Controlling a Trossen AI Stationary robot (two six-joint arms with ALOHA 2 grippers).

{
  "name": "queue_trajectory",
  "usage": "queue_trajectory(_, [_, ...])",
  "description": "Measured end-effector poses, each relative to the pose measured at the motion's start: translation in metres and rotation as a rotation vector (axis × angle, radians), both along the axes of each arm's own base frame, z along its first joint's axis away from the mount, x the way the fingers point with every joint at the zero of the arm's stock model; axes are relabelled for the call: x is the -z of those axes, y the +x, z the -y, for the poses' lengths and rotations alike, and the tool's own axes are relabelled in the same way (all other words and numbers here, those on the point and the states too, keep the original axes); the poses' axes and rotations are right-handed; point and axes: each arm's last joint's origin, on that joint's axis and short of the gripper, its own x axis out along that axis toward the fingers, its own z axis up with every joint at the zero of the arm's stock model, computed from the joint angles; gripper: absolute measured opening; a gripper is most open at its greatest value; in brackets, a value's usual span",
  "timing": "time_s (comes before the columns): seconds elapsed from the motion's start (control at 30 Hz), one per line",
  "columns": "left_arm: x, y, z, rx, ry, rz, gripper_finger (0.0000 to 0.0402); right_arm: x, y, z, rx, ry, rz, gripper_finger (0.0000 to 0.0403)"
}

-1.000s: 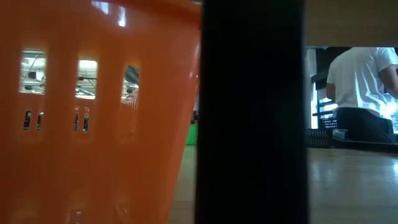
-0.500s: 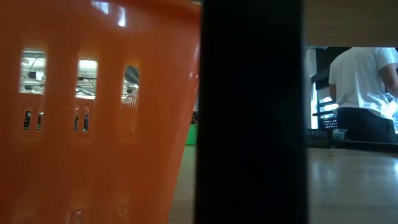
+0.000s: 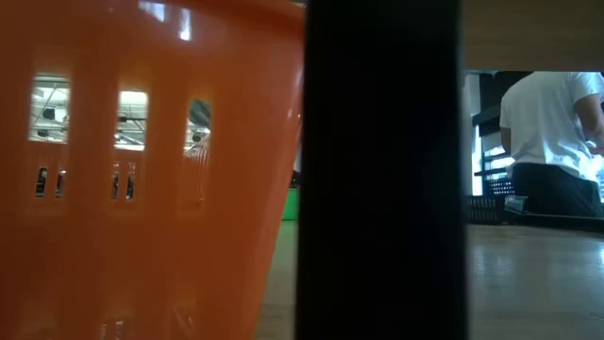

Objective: Stack baskets on shelf by color
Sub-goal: Stack the green bin on the stacked green bins on the shelf

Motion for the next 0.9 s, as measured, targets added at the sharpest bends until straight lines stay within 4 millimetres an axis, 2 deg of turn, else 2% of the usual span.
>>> queue_trajectory(0.13, [0.0,0.001,-0.001,-0.008,0.033,0.006,0.009,0.0,0.0,0.0,0.0,0.0,0.0,0.0087])
queue_trajectory(0.2, [0.0,0.002,-0.001,-0.016,0.078,-0.01,0.0071,0.0,0.0,0.0,0.0,0.0,0.0,0.0087])
queue_trajectory(0.3, [0.0,0.002,-0.002,-0.008,0.112,-0.029,0.002,0.0,0.0,0.0,0.0,-0.001,-0.001,0.0087])
queue_trajectory(0.43, [-0.005,0.003,-0.001,-0.006,0.116,-0.042,0.0004,0.0,0.0,-0.001,-0.018,0.014,0.001,0.0087])
queue_trajectory(0.6, [-0.03,0.012,0.004,0.001,0.162,-0.079,0.0002,-0.001,-0.002,-0.003,-0.086,0.079,0.011,0.0087])
queue_trajectory(0.9, [-0.097,0.033,0.029,0.045,0.268,-0.069,0.0001,0.002,-0.009,-0.008,-0.184,0.192,-0.029,0.0087])
